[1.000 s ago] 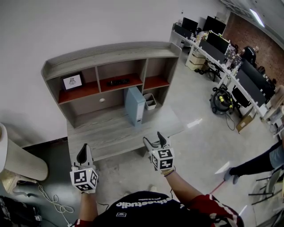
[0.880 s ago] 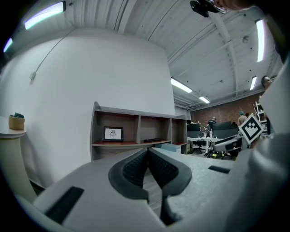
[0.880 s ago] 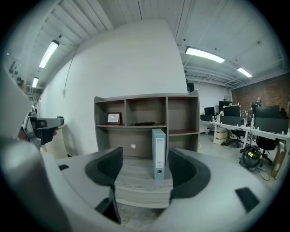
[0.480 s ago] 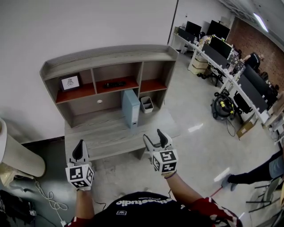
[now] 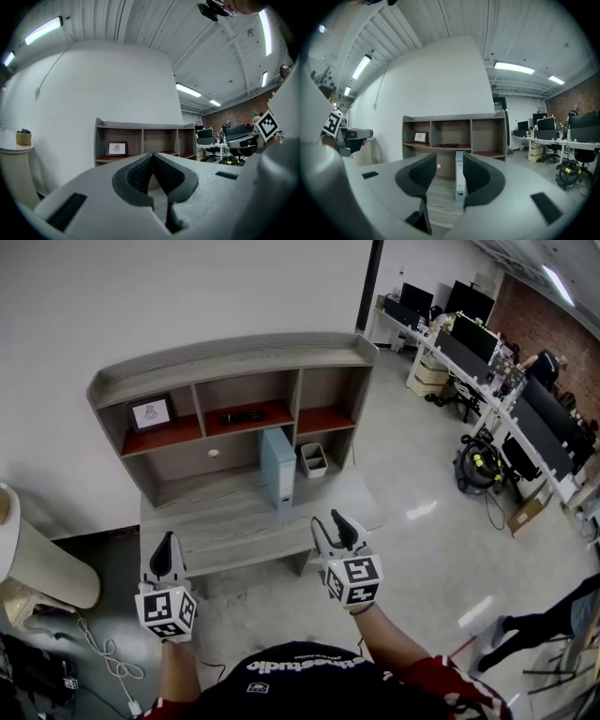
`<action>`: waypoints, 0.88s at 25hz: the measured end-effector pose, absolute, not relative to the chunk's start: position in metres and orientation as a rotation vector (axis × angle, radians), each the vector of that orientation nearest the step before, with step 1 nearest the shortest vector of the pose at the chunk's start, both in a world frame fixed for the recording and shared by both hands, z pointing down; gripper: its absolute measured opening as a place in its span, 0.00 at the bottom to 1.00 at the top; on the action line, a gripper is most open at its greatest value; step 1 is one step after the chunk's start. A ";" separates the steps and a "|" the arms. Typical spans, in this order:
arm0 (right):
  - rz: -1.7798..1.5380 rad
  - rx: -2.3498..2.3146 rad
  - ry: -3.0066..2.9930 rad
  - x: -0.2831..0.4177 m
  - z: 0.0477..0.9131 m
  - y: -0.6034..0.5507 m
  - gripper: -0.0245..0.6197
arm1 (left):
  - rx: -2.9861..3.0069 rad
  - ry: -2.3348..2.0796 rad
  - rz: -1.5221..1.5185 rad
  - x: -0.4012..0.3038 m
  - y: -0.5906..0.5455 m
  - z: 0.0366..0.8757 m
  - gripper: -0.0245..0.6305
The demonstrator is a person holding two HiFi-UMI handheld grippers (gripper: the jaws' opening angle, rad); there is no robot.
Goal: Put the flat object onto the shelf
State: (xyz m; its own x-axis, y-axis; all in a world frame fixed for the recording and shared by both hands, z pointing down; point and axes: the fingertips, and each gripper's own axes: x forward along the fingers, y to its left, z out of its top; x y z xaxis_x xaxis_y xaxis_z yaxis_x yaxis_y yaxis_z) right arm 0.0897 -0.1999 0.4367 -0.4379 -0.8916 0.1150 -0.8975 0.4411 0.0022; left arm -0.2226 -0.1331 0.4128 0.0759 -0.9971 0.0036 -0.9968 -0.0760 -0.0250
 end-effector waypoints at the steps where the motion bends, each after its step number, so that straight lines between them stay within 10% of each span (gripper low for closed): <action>1: 0.088 1.610 -2.588 0.090 0.435 -0.200 0.31 | -2.290 2.124 -0.029 -0.221 -0.132 0.413 0.05; 22: 0.049 1.602 -2.636 0.097 0.422 -0.201 0.05 | -2.329 2.118 -0.036 -0.193 -0.130 0.421 0.05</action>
State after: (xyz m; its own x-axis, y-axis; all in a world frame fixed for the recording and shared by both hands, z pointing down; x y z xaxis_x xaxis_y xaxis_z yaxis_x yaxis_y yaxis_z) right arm 0.0968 -0.2008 0.4223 -0.4594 -0.8859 0.0646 -0.8877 0.4605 0.0024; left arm -0.1928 -0.1296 0.4206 0.0945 -0.9953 0.0216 -0.9954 -0.0948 -0.0106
